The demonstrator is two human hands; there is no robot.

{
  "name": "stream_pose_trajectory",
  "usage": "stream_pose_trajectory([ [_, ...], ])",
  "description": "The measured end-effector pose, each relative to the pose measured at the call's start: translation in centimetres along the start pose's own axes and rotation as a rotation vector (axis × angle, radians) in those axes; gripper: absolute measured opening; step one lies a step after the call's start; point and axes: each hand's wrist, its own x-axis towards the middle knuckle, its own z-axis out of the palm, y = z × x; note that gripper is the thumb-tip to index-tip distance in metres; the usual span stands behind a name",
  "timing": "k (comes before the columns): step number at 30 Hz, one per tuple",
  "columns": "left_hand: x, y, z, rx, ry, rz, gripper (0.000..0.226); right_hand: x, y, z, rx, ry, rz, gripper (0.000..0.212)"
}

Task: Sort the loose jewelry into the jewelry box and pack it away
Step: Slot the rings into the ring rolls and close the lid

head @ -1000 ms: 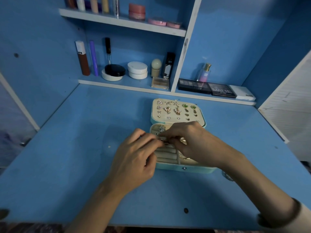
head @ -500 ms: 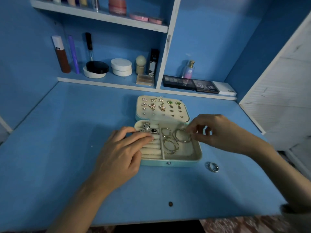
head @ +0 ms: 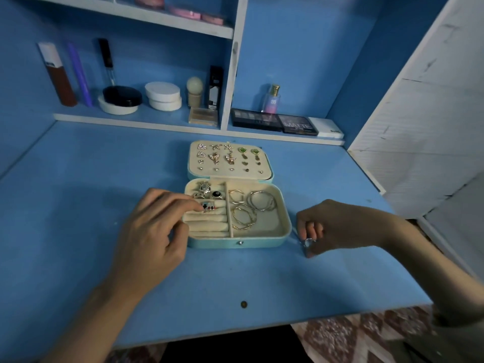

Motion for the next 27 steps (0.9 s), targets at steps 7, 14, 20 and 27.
stream_pose_trajectory([
  [7,-0.1,0.0,0.2,-0.016,-0.007,-0.002,0.031,0.1,-0.5,-2.0,0.143,0.346,-0.026,0.016],
  [14,-0.1,0.1,-0.1,-0.052,-0.064,0.023,0.028,1.8,-4.8,-2.1,0.36,0.552,-0.23,0.018],
  [20,-0.1,0.1,-0.3,-0.06,-0.074,0.006,0.027,4.1,-8.1,-0.1,0.465,0.591,-0.303,0.01],
  [27,0.1,0.1,-0.5,-0.036,-0.013,-0.035,0.025,5.6,-9.8,0.7,0.366,0.651,-0.33,0.01],
])
